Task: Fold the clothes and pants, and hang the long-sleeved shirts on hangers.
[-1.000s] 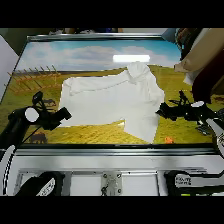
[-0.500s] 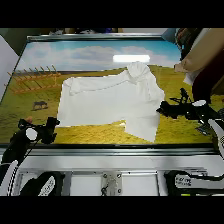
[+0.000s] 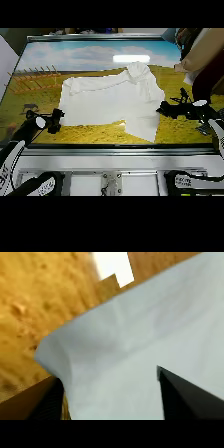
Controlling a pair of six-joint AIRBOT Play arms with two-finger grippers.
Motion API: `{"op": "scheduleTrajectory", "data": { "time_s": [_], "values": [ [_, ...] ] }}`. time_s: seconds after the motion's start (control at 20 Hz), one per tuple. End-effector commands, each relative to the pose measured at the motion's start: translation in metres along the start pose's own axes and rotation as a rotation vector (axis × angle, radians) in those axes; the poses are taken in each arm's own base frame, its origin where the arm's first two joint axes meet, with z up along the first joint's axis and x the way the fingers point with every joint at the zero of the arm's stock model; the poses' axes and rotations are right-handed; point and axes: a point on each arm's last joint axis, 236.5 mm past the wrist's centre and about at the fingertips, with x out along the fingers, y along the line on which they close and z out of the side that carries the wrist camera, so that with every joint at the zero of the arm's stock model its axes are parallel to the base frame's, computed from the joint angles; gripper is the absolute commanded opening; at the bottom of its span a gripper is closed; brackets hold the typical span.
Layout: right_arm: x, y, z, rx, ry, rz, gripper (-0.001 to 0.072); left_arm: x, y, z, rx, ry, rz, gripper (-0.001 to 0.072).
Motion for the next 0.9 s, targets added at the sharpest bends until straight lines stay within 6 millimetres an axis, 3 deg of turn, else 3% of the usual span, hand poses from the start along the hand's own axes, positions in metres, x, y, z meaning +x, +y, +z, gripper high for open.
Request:
{"op": "scheduleTrajectory", "data": {
  "time_s": [0.0, 0.05, 0.2, 0.3, 0.4, 0.5, 0.6, 0.75, 0.85],
  "values": [
    [-0.001, 0.003, -0.003, -0.004, 0.012, 0.008, 0.0013, 0.012, -0.012, -0.011, 0.039, 0.038, 0.029, 0.0179],
    [-0.004, 0.005, -0.001, -0.009, 0.003, 0.009, 0.0013, 0.009, -0.019, -0.009, 0.045, 0.032, 0.014, 0.0027],
    [-0.026, 0.027, 0.018, -0.065, -0.072, 0.026, 0.0013, -0.022, -0.06, 0.013, 0.12, -0.034, -0.103, 0.0005],
    [-0.059, 0.059, 0.042, -0.144, -0.168, 0.054, 0.0012, -0.07, -0.102, 0.04, 0.187, -0.129, -0.234, 0.0005],
    [-0.108, 0.106, 0.065, -0.256, -0.283, 0.097, 0.0012, -0.142, -0.148, 0.065, 0.241, -0.253, -0.396, 0.0005],
    [-0.174, 0.164, 0.078, -0.392, -0.422, 0.143, 0.0012, -0.239, -0.19, 0.077, 0.293, -0.393, -0.585, 0.0005],
    [-0.252, 0.224, 0.075, -0.534, -0.591, 0.185, 0.0012, -0.345, -0.215, 0.074, 0.355, -0.534, -0.767, 0.0004],
    [-0.369, 0.302, 0.033, -0.731, -0.848, 0.239, 0.0012, -0.488, -0.211, 0.051, 0.416, -0.723, -0.999, 0.0005],
    [-0.435, 0.338, -0.01, -0.835, -1.011, 0.27, 0.0012, -0.56, -0.193, 0.03, 0.442, -0.819, -1.113, 0.0005]
  ]
}}
